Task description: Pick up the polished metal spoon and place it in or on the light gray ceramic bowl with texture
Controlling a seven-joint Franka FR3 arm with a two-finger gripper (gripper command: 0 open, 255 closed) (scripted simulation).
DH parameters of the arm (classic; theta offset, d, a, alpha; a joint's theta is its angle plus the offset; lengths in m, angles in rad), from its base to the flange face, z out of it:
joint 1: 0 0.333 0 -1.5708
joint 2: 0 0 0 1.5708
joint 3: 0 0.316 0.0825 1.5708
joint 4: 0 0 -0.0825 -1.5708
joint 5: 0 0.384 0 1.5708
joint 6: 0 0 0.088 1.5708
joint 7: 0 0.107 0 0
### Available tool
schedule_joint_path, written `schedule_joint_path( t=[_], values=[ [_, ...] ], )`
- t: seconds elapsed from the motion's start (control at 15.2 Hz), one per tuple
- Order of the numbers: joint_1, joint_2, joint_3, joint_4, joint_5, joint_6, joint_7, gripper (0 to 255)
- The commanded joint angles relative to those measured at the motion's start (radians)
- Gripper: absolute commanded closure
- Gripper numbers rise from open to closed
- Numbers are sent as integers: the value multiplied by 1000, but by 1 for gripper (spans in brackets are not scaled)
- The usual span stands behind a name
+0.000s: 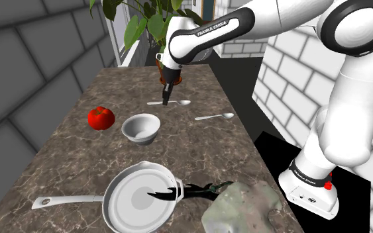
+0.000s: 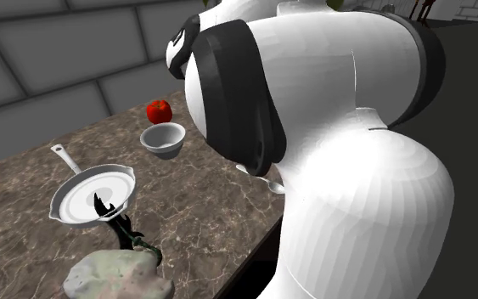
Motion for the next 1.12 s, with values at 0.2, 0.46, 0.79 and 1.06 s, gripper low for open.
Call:
schedule_joint_path(
  t=[0.2,0.46,0.79,1.06],
  values=[
    [-1,-22,-2,40,-9,-61,14,255],
    [-2,-33,-3,78,-15,-111,24,255],
    [49,7,31,149,-40,-123,124,255],
    [102,64,62,232,-70,-134,220,255]
  ],
)
